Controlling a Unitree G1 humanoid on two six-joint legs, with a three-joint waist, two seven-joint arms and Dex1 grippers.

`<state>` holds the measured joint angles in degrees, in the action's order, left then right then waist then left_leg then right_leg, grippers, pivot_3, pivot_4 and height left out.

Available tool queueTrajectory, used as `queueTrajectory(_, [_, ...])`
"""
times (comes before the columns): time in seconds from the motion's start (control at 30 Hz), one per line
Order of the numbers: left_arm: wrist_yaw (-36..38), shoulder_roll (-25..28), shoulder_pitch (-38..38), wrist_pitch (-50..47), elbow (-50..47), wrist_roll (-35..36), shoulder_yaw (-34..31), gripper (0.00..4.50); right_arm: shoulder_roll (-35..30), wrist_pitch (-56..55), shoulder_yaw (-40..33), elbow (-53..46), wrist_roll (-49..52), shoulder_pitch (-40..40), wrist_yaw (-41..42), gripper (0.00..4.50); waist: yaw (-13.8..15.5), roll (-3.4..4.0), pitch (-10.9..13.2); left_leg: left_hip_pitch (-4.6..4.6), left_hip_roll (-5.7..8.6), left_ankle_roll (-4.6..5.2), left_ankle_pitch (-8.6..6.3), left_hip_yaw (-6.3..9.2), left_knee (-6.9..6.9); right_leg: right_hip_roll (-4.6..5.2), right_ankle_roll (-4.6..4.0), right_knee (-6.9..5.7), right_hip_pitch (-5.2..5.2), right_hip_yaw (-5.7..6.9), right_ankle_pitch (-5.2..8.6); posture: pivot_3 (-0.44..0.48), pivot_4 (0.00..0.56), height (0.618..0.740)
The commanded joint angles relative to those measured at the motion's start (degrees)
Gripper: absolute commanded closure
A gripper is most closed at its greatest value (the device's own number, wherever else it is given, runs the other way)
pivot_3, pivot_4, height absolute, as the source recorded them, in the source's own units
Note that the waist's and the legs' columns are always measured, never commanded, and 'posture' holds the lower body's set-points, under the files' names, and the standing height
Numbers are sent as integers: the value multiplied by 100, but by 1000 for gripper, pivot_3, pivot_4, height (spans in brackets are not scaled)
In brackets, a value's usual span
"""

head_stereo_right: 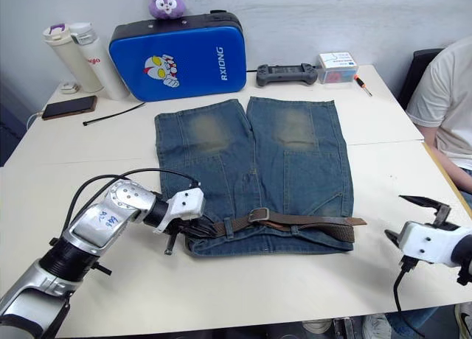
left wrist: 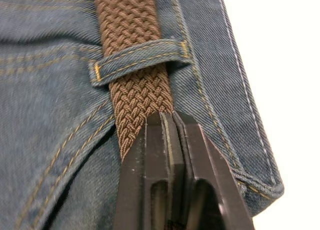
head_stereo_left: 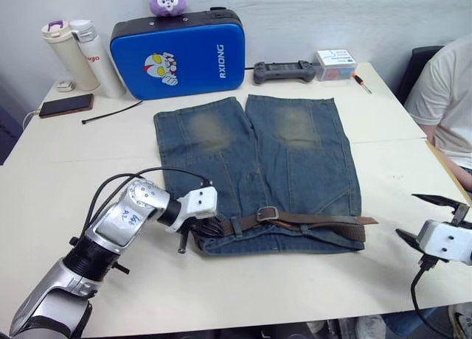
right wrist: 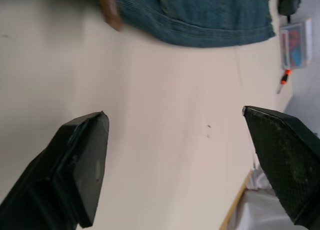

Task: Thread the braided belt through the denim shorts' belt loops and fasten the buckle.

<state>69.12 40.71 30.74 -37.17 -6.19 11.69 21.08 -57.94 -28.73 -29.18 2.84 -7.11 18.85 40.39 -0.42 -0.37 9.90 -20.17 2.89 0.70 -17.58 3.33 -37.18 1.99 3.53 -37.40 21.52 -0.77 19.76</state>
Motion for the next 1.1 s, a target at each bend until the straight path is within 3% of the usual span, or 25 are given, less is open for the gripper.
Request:
queueTrajectory(0.03, [170, 92, 253, -539, -167, 514, -486, 2656, -149, 30, -255, -20, 309, -182, 43, 0, 12, -10, 9, -2, 0, 0, 0, 0, 0, 0, 0, 0, 1, 0, 0, 0, 150, 740])
queueTrajectory(0.17, [320, 334, 482, -929, -283, 937, -910, 871, -186, 478, -289, -162, 751, -332, 357, 0, 34, -26, 25, -8, 0, -3, 1, 1, 0, 2, 0, 6, 6, 2, 0, 0, 150, 740])
queueTrajectory(0.23, [371, 563, 561, -1168, -268, 1185, -1252, 23, -142, 1213, -353, -447, 1354, -368, 638, 0, 35, -25, 30, -11, 0, -5, 0, 1, 0, 4, 0, 11, 6, 3, 0, 0, 150, 740])
queueTrajectory(0.4, [388, 1154, 248, -1220, -230, 1551, -2062, 23, -84, 3303, -613, -1328, 2908, -336, 1188, 0, 25, -19, 39, -11, -4, -6, -2, 2, 1, 5, 0, 13, 8, 3, 0, 0, 150, 740])
queueTrajectory(0.53, [-528, 893, -404, -259, -101, 1404, -3268, 23, -49, 4963, -930, -1715, 4120, -193, 1556, 0, 54, -17, 40, -15, -7, -3, -6, 10, 4, 9, 0, 26, 7, 11, 0, 0, 150, 740])
queueTrajectory(0.6, [-908, 730, -531, -373, -32, 1656, -3836, 23, 48, 5428, -1040, -1761, 4517, -211, 1614, 0, 90, -27, 45, -20, -6, 4, -10, 13, 2, 13, 0, 33, 6, 17, 0, 0, 150, 740])
queueTrajectory(0.67, [-1166, 548, -1015, -629, -497, 1974, -4279, 23, 152, 5592, -1045, -1687, 4664, -338, 1619, 0, 118, -31, 48, -26, -6, 6, -13, 18, 0, 15, 3, 41, 7, 23, -3, 0, 150, 740])
queueTrajectory(0.83, [-2085, 34, -2607, -909, -2147, 2077, -4670, 23, 479, 5619, -729, -1369, 4618, -847, 1483, 0, 130, -21, 43, -37, -6, 20, -39, 12, 2, 20, 10, 76, 8, 20, -4, 0, 150, 740])
queueTrajectory(1.1, [-2858, -642, -3877, -330, -2668, 1821, -4576, 23, 745, 5277, -252, -1006, 4151, -1202, 1463, 0, 203, -3, 40, -36, -5, 17, -40, 12, 1, 22, 11, 75, 5, 26, -5, 0, 150, 740])
